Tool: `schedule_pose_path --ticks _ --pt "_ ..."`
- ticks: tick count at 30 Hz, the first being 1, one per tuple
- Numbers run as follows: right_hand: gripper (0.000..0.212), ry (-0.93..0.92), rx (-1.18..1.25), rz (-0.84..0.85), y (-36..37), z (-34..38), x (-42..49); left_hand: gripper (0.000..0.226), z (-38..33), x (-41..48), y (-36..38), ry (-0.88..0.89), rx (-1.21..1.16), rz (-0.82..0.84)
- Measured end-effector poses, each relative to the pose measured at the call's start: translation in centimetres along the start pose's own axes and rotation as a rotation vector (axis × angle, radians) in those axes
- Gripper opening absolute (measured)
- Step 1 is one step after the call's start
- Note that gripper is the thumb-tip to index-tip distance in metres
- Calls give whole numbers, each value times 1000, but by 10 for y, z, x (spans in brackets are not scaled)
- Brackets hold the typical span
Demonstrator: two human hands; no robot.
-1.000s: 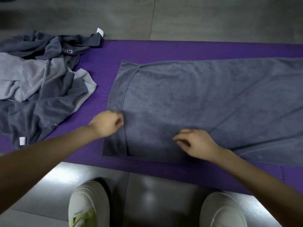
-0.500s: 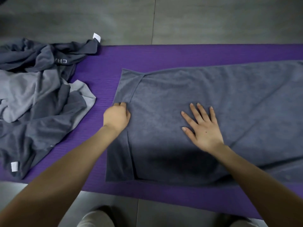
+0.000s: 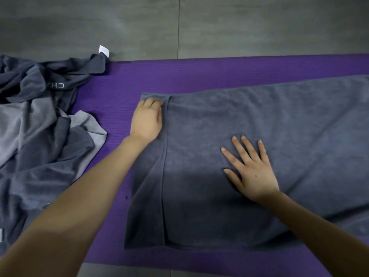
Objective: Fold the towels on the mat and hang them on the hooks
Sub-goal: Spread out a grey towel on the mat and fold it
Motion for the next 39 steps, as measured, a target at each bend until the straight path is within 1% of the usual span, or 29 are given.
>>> schedule_pose_path --ticks 3,5,8,10,11,13,14,15,17,19,22,26,28,29,31,33,35,37,39 --pt "56 2 -10 9 1 -1 2 49 10 13 32 21 16 111" --pt "57 -1 -15 19 2 -1 4 54 15 15 42 13 34 129" --pt "58 -7 -27 21 2 -3 4 53 17 17 45 2 15 135" --pt "58 -10 -30 15 2 -2 3 51 14 9 32 -3 -48 77" --pt "58 -13 -31 9 2 -2 4 48 11 1 20 -2 -78 12" --pt "58 -16 -33 -2 2 -3 5 34 6 -32 -7 -10 -69 -141" --pt "58 -16 -29 -6 2 -3 5 27 4 -55 -17 -21 -43 -181" --pt "58 -15 -21 -8 3 -3 4 23 2 -80 -23 -33 -21 -181" --pt "58 -9 -14 -9 3 -3 3 24 2 -130 -23 -77 19 -94" --pt "58 1 -14 5 4 -2 3 30 4 -173 -15 -118 90 37" --pt "58 10 -6 18 6 -1 3 39 1 -211 -3 -131 219 204" --pt "58 0 -3 37 5 3 2 38 -7 -221 -4 -126 340 242" --pt "59 -3 10 57 1 5 1 47 -7 -222 -6 -169 397 266" --pt "59 -6 15 57 -2 6 -2 48 -9 -222 -9 -184 413 274" --pt "55 -15 23 12 -11 8 -11 41 -14 -223 -12 -227 366 302" --pt "50 -11 42 -51 -17 6 -27 33 -11 -226 -7 -363 252 350" --pt "47 2 73 -77 -17 2 -44 26 -7 -229 -6 -476 176 357" --pt "47 22 98 -100 -17 -2 -60 18 -9 -233 -8 -501 147 347" --pt "47 41 126 -122 -19 -6 -74 16 -10 -240 -7 -513 161 401"
Point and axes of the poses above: each hand's wrist, its own x-axis towards the middle knuckle, its own y-axis out of the palm, z = x × y, the point moved 9 cm from there along x, towards the middle knuckle, and after that the axes turned 9 degrees about -y, right-handed, at the moved point
